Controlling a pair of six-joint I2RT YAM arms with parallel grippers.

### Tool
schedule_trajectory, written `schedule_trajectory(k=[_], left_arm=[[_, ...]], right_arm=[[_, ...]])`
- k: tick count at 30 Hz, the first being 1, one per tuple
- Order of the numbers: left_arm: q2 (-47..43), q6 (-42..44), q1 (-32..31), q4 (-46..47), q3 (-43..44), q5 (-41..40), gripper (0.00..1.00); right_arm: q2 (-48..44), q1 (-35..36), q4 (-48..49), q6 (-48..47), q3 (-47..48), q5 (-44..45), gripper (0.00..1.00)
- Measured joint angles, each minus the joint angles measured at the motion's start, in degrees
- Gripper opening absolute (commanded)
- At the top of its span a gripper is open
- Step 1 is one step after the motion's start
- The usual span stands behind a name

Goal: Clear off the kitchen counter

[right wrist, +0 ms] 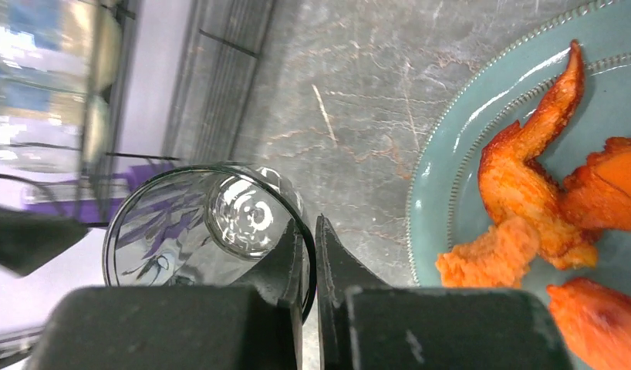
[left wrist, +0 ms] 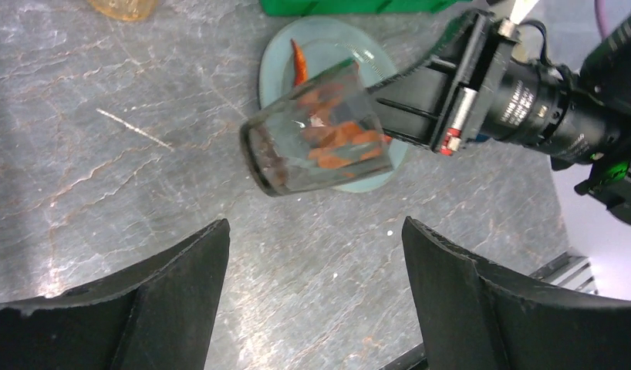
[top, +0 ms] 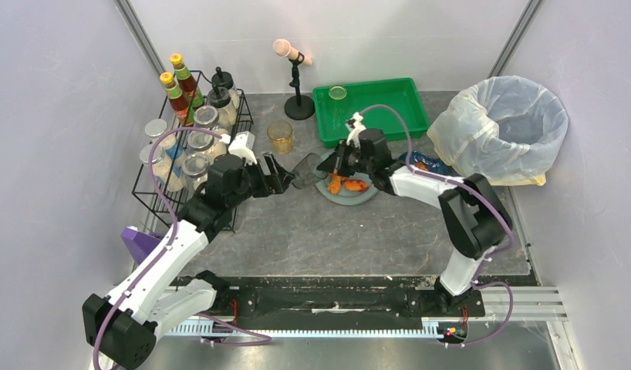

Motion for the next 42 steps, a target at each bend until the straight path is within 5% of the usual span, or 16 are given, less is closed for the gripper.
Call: schedule_trajectory(k=[10, 23, 37, 42], left_arm=[[-0.7, -9.7, 0.0, 14.0, 0.0, 4.6, 0.88], [7.4, -24.1, -1.7, 40.7, -1.4, 15.6, 0.88], [14.8, -30.9, -6.6, 54.2, -1.3, 19.6, 0.87], [17.1, -34.1, -7.1, 59.0, -1.4, 20.5, 0.69]], right_arm=[[-15.8, -8.6, 25.4, 14.3, -19.4, -8.4, 0.0], [-23.6, -10.4, 47.1, 26.9, -26.8, -11.8, 0.0], [-25.1, -10.8, 55.0, 32.0, -28.4, -11.9, 0.0], [-25.1, -11.0, 56.3, 33.3, -28.9, -11.9, 0.0]])
